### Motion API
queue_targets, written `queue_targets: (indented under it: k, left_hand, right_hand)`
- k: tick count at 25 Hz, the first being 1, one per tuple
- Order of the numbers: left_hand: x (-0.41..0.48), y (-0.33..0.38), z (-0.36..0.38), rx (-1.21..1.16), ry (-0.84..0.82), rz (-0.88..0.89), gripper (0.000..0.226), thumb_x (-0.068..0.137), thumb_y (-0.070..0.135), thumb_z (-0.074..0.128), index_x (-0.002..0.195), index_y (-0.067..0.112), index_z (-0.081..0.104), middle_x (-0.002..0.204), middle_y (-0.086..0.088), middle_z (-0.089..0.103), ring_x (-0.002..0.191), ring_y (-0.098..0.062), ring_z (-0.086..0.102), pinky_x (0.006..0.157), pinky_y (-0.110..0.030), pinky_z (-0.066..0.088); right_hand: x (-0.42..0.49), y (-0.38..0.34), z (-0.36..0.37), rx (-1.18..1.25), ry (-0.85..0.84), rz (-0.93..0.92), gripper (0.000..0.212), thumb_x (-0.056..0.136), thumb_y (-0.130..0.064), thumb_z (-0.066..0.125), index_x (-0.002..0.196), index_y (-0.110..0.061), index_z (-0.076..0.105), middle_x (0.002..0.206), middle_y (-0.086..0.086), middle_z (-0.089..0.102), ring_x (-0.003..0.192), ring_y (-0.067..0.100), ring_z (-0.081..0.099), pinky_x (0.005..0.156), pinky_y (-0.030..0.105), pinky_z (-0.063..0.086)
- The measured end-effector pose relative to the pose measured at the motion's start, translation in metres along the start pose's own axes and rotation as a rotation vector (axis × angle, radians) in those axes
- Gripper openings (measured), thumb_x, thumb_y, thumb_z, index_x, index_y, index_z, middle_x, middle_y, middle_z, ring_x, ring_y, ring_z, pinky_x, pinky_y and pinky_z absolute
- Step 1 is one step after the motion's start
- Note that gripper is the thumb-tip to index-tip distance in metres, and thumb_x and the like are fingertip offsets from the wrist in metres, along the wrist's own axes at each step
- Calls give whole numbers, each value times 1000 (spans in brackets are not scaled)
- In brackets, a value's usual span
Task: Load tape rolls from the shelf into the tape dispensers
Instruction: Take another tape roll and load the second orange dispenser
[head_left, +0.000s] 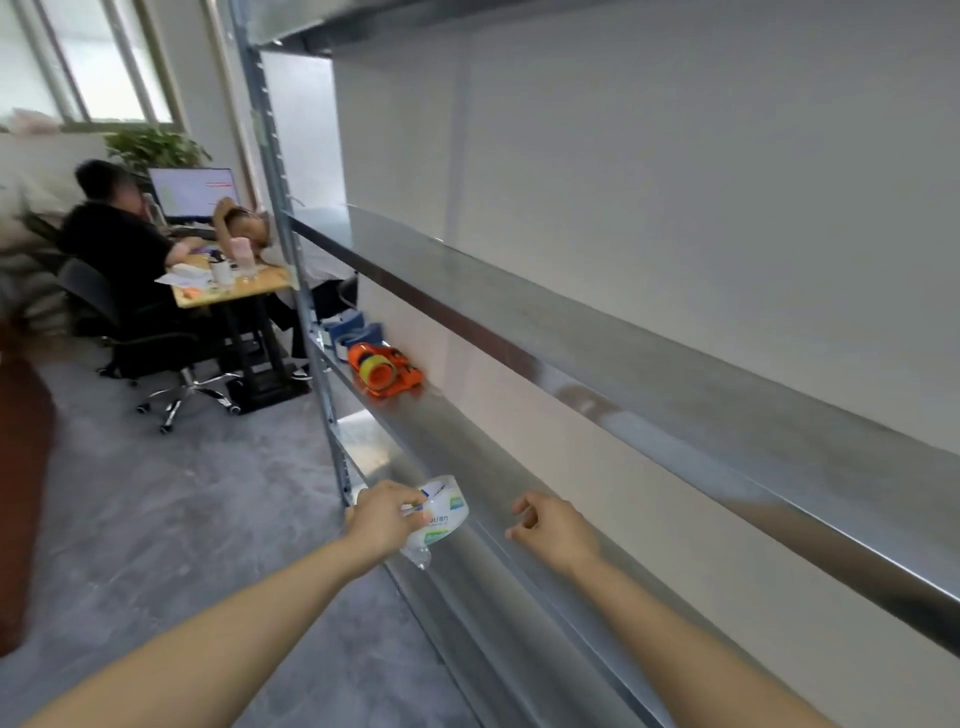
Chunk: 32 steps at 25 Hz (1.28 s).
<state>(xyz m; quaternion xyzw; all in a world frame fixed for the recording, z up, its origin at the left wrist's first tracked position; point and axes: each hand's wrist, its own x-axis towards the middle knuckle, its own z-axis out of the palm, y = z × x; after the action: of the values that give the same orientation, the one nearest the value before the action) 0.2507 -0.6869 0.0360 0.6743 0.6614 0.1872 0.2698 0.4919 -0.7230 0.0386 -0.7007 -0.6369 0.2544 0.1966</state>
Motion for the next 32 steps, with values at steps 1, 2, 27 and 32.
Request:
queue_targets:
  k: [1, 2, 27, 32]
  left_hand:
    - [10, -12, -14, -4, 15, -13, 12, 81, 42, 68, 83, 31, 72, 109, -3, 64, 109, -26, 57, 95, -40, 44]
    - [21, -25, -28, -3, 36, -25, 12, 80, 43, 67, 80, 32, 71, 107, -2, 65, 108, -25, 58, 94, -40, 44]
    - [368, -158, -179, -20, -35, 48, 5, 86, 31, 67, 82, 28, 68, 104, -4, 64, 105, -21, 56, 99, -45, 46]
    - [432, -164, -202, -36, -127, 104, 16, 86, 26, 69, 101, 28, 72, 129, 2, 43, 123, -16, 43, 103, -26, 38]
  right_hand:
    - [13, -15, 5, 0, -2, -16, 26, 79, -32, 68, 104, -28, 62, 84, -13, 59, 82, 11, 58, 72, 26, 44]
    - [26, -30, 10, 2, -1, -29, 26, 79, -32, 68, 104, -28, 62, 83, -13, 59, 82, 11, 58, 71, 26, 45]
    - [422, -254, 119, -108, -224, -583, 62, 72, -42, 70, 130, -39, 50, 143, -15, 43, 134, 4, 32, 114, 29, 23]
    - [481, -284, 139, -139, -204, -519, 34, 68, -51, 72, 93, -29, 65, 96, -10, 65, 109, 17, 49, 98, 40, 41]
